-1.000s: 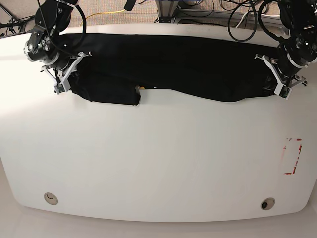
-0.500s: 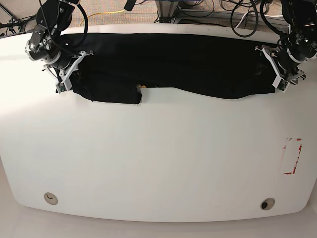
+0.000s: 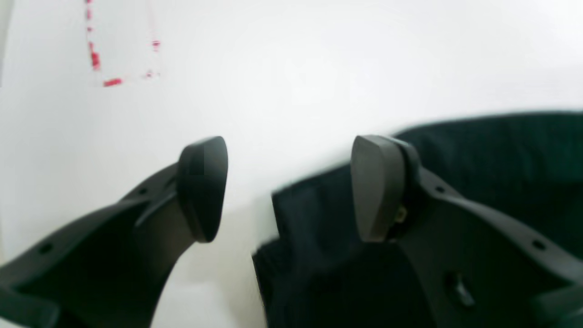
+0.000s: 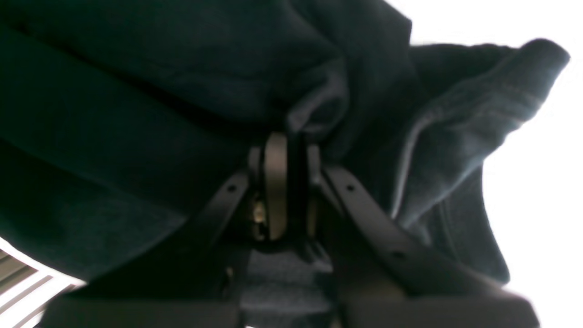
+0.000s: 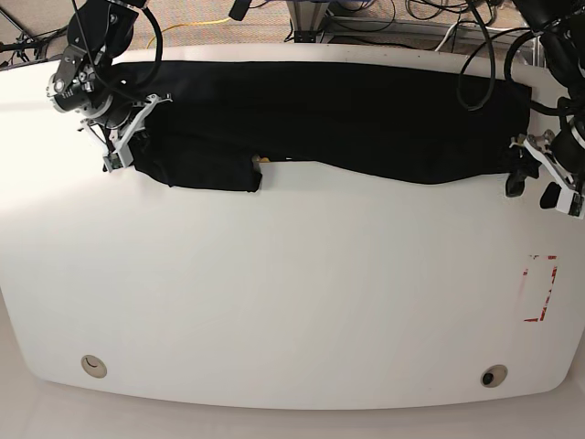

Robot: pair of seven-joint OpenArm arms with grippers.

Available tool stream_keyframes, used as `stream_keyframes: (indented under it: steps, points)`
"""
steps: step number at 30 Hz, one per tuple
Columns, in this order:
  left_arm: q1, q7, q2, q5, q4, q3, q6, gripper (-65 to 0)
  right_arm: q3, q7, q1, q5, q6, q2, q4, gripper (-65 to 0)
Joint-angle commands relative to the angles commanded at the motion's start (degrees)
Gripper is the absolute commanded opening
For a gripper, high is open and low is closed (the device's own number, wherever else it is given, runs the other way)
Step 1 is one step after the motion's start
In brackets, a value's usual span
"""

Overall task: Fold the T-shirt properly
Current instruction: 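Regrasp the shirt edge with the left gripper and pull it taut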

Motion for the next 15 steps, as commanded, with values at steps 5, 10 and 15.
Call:
stream_keyframes:
  steps: [5,10,15]
  points:
    - [-4.75,0.0,0.26,5.54,-9.14,0.09,0.0,-26.0,0.0,0.0,-0.18,0.0,0.0,0.0,0.0,-65.0]
    - [-6.95,-0.53,0.35,7.65,-15.74,0.0,0.0,-26.0,0.18,0.0,-0.18,-0.26,0.0,-1.14,0.0,-65.0]
    - [-7.3,-5.54,0.35,8.0,-21.54,0.26,0.0,-26.0,0.09,0.0,-0.09,-0.35,0.0,-1.49,0.0,-65.0]
